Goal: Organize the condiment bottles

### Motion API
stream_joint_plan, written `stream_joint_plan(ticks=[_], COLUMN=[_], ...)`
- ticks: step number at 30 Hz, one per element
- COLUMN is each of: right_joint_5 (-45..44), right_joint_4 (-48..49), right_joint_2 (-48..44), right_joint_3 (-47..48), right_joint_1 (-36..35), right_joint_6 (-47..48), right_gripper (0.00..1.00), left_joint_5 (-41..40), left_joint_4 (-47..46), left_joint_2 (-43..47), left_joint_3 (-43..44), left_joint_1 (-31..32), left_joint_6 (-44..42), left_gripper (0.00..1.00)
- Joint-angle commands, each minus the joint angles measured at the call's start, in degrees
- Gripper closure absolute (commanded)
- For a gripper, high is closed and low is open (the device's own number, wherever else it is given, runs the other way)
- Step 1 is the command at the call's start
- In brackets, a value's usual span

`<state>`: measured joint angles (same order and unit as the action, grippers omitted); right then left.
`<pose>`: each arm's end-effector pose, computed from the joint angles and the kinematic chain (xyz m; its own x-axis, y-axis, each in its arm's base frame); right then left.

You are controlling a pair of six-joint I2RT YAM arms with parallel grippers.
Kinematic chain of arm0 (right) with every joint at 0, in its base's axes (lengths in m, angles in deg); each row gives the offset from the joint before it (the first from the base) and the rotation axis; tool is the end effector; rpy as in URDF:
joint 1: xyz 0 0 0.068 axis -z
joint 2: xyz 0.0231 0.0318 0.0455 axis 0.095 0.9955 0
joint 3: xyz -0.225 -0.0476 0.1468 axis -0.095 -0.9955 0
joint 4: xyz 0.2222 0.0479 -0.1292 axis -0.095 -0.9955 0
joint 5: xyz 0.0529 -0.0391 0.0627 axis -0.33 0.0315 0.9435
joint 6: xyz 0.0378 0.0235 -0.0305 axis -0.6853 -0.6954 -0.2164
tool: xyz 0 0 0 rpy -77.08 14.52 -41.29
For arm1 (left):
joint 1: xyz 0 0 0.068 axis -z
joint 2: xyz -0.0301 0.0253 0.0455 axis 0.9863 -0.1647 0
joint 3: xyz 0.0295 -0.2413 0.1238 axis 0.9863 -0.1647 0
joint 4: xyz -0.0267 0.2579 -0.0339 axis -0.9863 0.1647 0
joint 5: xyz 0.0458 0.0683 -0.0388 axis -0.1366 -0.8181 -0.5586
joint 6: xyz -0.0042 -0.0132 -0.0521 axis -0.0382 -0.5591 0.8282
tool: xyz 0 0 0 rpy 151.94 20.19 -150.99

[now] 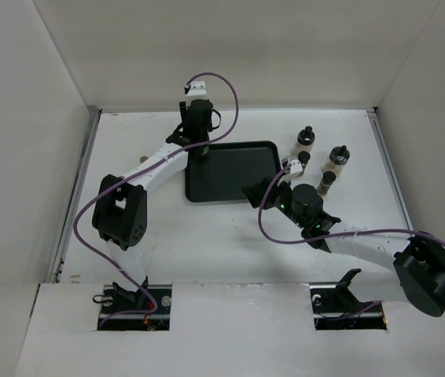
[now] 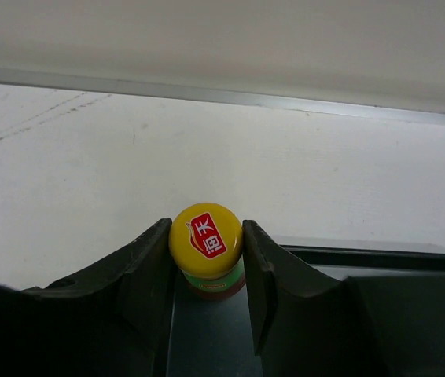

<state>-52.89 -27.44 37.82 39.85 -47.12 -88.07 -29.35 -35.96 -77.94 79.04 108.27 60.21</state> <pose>0.2007 0.1755 0.2310 -0.3575 0.3060 -0.8824 -0.5078 0.7292 0.4586 0.3994 -0.1886 0.3044 -0.2681 -0.0708 -0.9608 -0.1190 0.9921 -0.0400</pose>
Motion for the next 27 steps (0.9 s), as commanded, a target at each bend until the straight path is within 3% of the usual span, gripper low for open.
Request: stream_joint_plan(ticks=[1,12,14,18,20,23,27], right_joint_5=[-1.0,-1.0,-0.8,-0.8,-0.7,-0.7,-0.8], right_joint_4=[3.4,3.4,3.3,3.4,3.2,3.3,3.1], right_joint_2=[-0.8,-0.7,-0.5,-1.1,-1.1,-1.2,-1.1], right_joint_3=[-0.1,-0.1,0.0,-0.1,-0.1,-0.1,-0.1], right_joint_1=[0.4,0.3,0.3,0.4,0.5,0.5,0.5], right_joint_6=[0.2,0.2,0.2,0.2,0.2,0.2,0.2], right_gripper=[0.40,0.40,0.40,0.38,0.38,0.38,0.38], left_joint_5=[0.2,0.0,-0.1,-0.4,-0.4,-0.5,-2.5], left_joint_4=[-9.0,-11.1,-11.4,-13.5,-13.7,-12.9,-12.5], left_joint_2=[1.6,3.5,3.6,4.9,6.8,11.7,19.2], left_joint_3=[-0.2,-6.2,-7.3,-10.0,-10.8,-11.8,-15.5], left_joint_1=[0.0,0.0,-0.2,-0.3,-0.2,0.8,1.5], left_joint_6=[0.9,1.6,1.6,1.9,2.1,2.3,2.8], left_gripper=[0.84,0.82,0.73,0.37,0.26,0.20,0.19])
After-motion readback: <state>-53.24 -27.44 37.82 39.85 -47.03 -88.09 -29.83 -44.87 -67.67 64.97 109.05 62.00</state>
